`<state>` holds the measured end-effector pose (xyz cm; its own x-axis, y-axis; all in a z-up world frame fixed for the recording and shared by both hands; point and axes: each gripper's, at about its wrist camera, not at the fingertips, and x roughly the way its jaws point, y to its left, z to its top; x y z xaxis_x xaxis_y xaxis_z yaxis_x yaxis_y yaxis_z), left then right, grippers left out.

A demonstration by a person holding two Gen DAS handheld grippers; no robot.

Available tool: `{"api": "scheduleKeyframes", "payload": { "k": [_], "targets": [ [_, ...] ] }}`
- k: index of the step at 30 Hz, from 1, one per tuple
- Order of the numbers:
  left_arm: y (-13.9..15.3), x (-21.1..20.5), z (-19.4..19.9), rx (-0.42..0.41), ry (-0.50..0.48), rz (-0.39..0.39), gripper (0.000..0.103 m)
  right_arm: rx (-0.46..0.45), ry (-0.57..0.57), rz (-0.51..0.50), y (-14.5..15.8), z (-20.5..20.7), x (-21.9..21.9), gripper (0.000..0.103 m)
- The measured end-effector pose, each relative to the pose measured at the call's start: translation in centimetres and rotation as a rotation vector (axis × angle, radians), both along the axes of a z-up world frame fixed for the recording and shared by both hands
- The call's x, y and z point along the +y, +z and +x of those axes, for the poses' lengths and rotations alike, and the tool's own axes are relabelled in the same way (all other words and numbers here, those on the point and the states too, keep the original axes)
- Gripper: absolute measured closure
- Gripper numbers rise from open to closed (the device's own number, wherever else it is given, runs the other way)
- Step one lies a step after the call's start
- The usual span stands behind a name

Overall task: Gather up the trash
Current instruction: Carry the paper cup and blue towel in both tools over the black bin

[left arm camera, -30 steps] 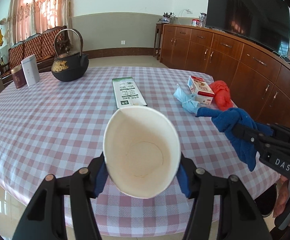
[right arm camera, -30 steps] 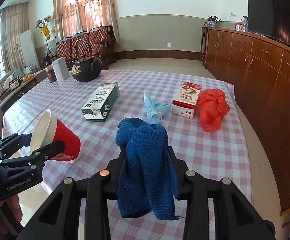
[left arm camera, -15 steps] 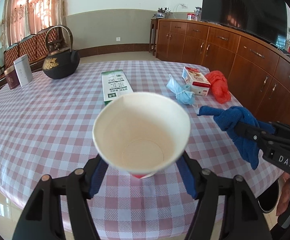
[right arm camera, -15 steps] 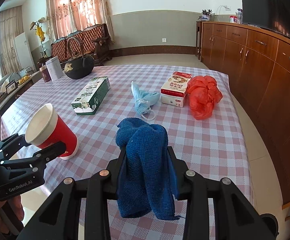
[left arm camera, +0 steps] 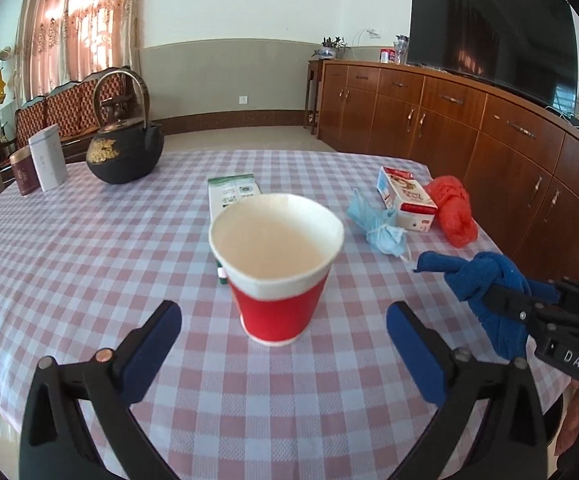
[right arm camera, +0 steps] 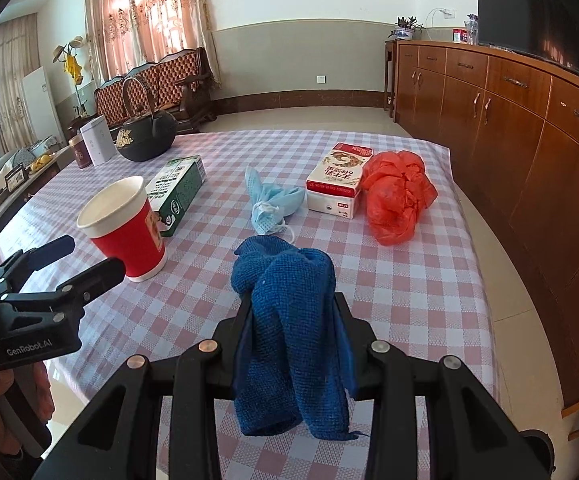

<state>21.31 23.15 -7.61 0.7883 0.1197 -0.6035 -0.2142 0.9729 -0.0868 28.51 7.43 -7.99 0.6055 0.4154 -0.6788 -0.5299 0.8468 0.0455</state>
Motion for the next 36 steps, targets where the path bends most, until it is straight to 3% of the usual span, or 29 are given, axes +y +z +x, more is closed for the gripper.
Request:
{"api": "scheduleKeyframes", "payload": {
  "k": [2,4,5,6,14,21,36],
  "targets": [
    [-0.4,0.9,1.8,0.028,0.023,-0.029,0.009,0.001,-0.009,0.003,0.0,0.7,0.1,0.065],
    [-0.9,1.5,2.8,0.033,0.012,-0.075,0.028,0.009,-0.019,0.004,-0.1,1.5,0.1,0.065],
    [-1.3,1.6,3.1,0.046,0.005,-0.087,0.047,0.014,-0.026,0.002,-0.3,1.9,0.1,0.065],
    [-1.3,1.6,3.1,0.035,0.004,-0.092,0.049,0.021,-0.033,0.001,-0.5,2.2,0.1,0.065],
    [-0.2,-0.3,0.5,0.015,-0.015,-0.045,0.052,0.017,-0.064,0.006,-0.4,1.7,-0.8,0.068],
    [2.0,-3.5,-2.8,-0.011,-0.045,-0.006,0.052,-0.006,-0.091,0.031,1.4,-0.6,-3.3,0.069],
    [5.4,-10.5,-7.2,-0.061,-0.163,0.032,0.052,-0.081,-0.198,0.068,5.2,-6.2,-11.5,0.069]
  ]
}}
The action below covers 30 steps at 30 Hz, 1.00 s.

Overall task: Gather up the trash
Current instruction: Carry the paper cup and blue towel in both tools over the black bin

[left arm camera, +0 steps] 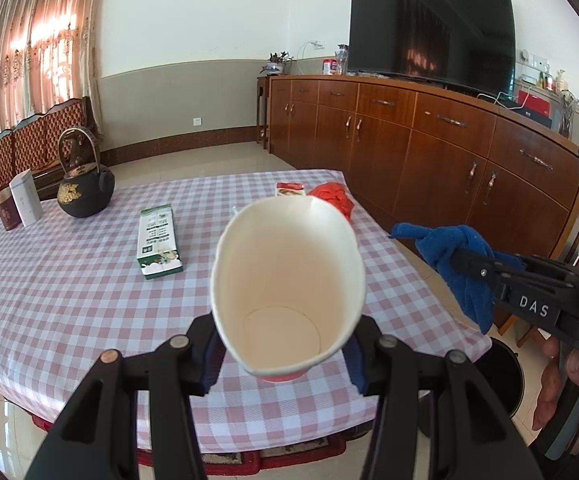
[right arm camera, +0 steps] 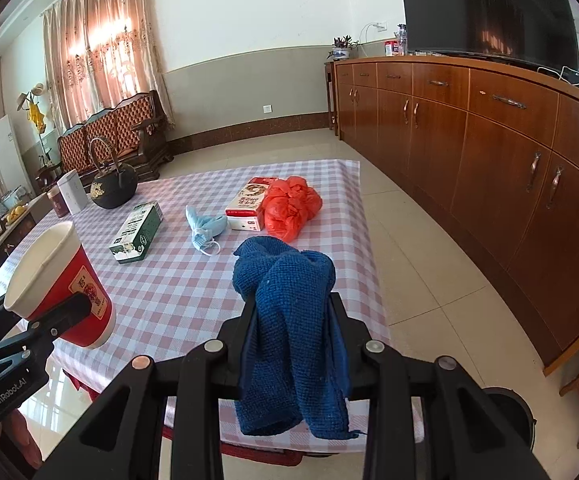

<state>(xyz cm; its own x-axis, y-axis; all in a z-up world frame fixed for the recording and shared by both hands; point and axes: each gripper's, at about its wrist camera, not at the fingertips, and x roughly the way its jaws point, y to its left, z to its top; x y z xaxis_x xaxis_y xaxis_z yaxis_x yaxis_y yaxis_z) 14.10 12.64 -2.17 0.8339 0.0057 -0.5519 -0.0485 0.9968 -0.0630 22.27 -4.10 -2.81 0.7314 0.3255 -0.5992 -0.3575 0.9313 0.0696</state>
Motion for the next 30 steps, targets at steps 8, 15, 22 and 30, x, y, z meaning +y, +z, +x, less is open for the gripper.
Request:
{"api": "scheduleKeyframes", "payload": {
  "k": [8,15,22,30],
  "targets": [
    [0.9,-4.7,-0.5,-0.024,-0.096,0.019,0.052,-0.041,-0.072,-0.006,1.4,-2.6,-5.1,0.069],
    [0.7,-9.6,0.1,-0.021,-0.207,0.013,0.052,-0.045,-0.165,-0.019,1.5,-4.3,-10.5,0.069],
    [0.2,-15.1,0.3,-0.010,-0.319,0.010,0.052,-0.027,-0.263,-0.030,0.8,-5.9,-16.2,0.069],
    [-1.3,-20.9,0.7,0.028,-0.428,0.013,0.052,0.006,-0.354,-0.040,-0.5,-7.2,-22.1,0.069]
  ]
}}
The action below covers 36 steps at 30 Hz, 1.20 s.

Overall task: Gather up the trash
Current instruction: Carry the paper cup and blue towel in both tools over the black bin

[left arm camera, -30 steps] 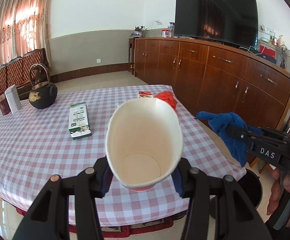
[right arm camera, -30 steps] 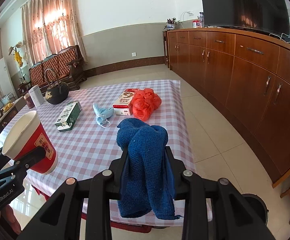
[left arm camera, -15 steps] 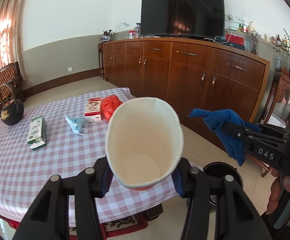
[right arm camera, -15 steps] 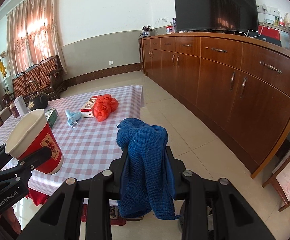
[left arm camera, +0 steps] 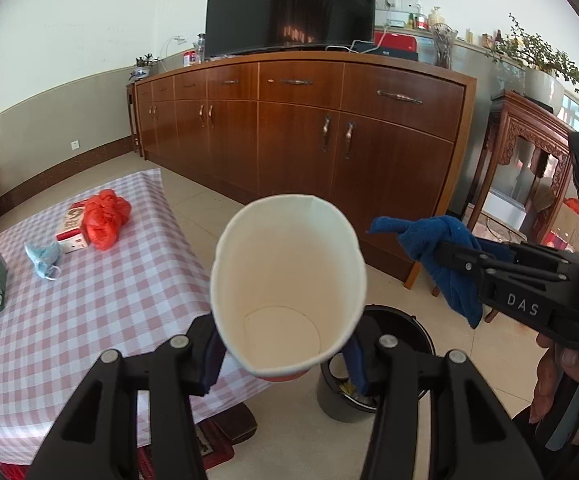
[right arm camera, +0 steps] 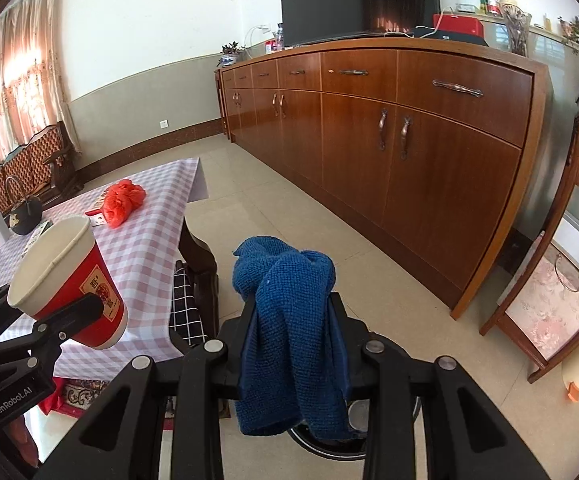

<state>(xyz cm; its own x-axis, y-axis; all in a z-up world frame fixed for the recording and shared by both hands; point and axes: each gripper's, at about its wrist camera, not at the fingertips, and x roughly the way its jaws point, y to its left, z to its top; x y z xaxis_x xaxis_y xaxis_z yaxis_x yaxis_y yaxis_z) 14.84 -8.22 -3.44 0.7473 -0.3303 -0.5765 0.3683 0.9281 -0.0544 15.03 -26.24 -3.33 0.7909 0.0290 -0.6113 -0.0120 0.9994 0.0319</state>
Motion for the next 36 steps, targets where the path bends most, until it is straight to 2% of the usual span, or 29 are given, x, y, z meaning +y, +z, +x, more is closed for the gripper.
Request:
{"api": "scheduleKeyframes", "payload": {
  "k": [6,10,17,23,31,36],
  "targets": [
    [-2.0,-4.5,0.3,0.048,-0.081,0.018,0.052,0.041,-0.044,-0.001,-1.6,-0.6,-3.7,0.069],
    [-4.0,-6.7,0.9,0.105,-0.125,0.024,0.052,0.090,-0.019,0.028,-3.4,-0.7,-6.2,0.069],
    [-7.5,-10.1,1.7,0.200,-0.191,0.047,0.052,0.184,-0.009,0.014,-7.3,-0.1,-9.6,0.069],
    [-10.4,-12.5,2.7,0.273,-0.228,0.078,0.052,0.289,0.047,-0.033,-11.3,1.2,-10.9,0.069],
    [-13.6,-14.4,5.0,0.357,-0.243,0.119,0.050,0.396,0.117,-0.050,-16.1,4.0,-11.7,0.069],
    [-15.8,-15.2,6.7,0.409,-0.235,0.118,0.049,0.461,0.166,-0.039,-19.5,6.0,-12.1,0.069]
  ]
}}
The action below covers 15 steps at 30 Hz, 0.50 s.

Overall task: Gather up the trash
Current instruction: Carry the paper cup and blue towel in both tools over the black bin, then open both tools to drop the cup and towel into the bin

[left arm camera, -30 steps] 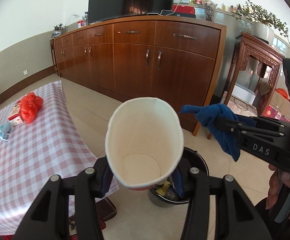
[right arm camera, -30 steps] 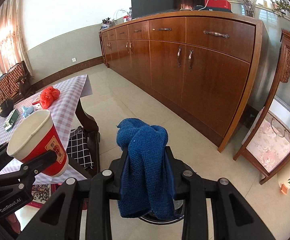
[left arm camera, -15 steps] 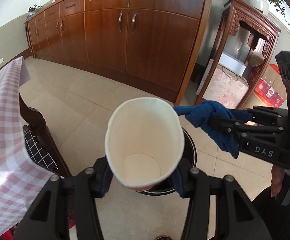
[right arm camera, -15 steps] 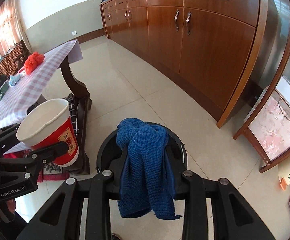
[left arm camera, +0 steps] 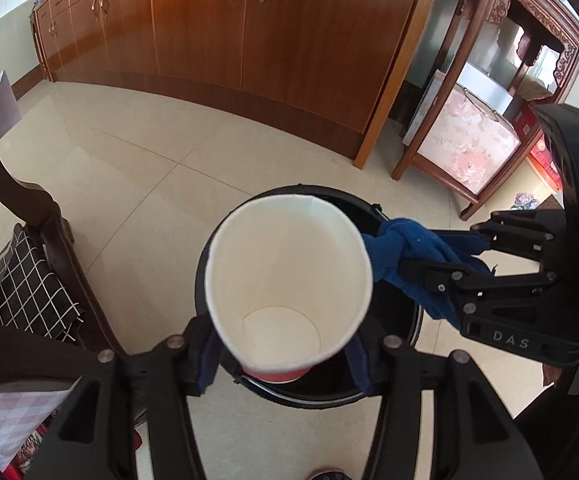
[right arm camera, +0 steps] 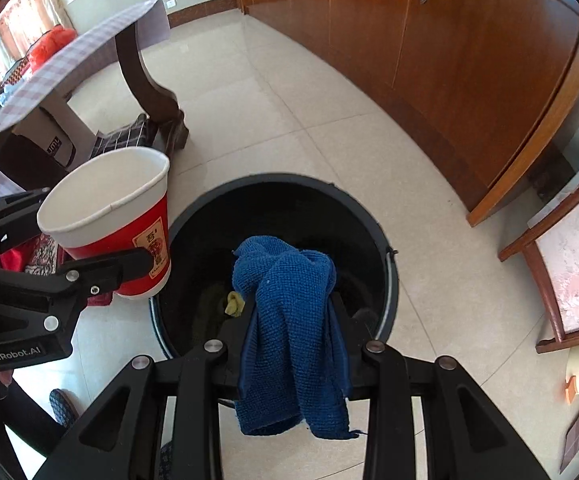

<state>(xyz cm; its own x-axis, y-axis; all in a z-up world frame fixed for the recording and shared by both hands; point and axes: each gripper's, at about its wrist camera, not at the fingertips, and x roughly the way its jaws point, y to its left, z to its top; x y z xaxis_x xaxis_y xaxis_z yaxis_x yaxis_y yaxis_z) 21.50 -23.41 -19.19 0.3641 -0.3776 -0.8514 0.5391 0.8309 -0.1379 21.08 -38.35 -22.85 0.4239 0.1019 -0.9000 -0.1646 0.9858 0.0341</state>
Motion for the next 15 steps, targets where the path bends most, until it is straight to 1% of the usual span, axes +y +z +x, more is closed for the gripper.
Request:
{"api": "scheduleKeyframes", "payload": {
  "k": [2,4,5,6,7,9,10,11,12,13,14,15],
  "targets": [
    [-1.1,-0.3,0.5,0.030,0.007,-0.010,0.049,0.030,0.018,0.008,-1.5,0.5,0.1,0.069],
    [-2.6,-0.7,1.0,0.083,-0.003,-0.050,0.043,0.043,0.037,-0.003,-2.9,1.0,0.2,0.065],
    [-3.4,-0.8,1.3,0.100,0.005,-0.036,0.039,0.034,0.034,-0.026,-3.6,1.1,0.1,0.047],
    [-4.1,-1.0,1.3,0.104,0.022,0.016,0.028,0.027,0.013,-0.062,-4.2,1.0,-0.1,0.017],
    [-4.4,-0.7,1.1,0.095,0.039,0.036,0.025,0.029,-0.009,-0.078,-4.5,0.8,-0.5,0.011],
    [-4.0,0.2,0.4,0.065,0.076,0.045,0.010,0.032,-0.045,-0.058,-4.4,0.4,-1.2,0.011],
    [-3.7,0.6,0.1,0.044,0.092,0.063,0.007,0.028,-0.065,-0.075,-4.1,0.1,-1.6,0.011],
    [-3.3,0.9,-0.3,0.029,0.105,0.075,0.004,0.022,-0.081,-0.084,-3.8,-0.1,-1.8,0.011],
    [-3.0,1.3,-0.6,0.019,0.112,0.076,0.004,0.013,-0.104,-0.088,-3.4,-0.3,-2.2,0.009],
    [-2.5,1.4,-0.9,0.006,0.116,0.081,0.004,0.005,-0.127,-0.088,-2.9,-0.5,-2.5,0.006],
    [-2.3,1.6,-1.2,-0.001,0.117,0.088,0.001,-0.004,-0.148,-0.093,-2.5,-0.6,-2.8,0.000],
    [-1.9,1.6,-1.4,-0.009,0.119,0.097,0.000,-0.018,-0.164,-0.096,-2.1,-0.8,-3.0,0.000]
  ]
}}
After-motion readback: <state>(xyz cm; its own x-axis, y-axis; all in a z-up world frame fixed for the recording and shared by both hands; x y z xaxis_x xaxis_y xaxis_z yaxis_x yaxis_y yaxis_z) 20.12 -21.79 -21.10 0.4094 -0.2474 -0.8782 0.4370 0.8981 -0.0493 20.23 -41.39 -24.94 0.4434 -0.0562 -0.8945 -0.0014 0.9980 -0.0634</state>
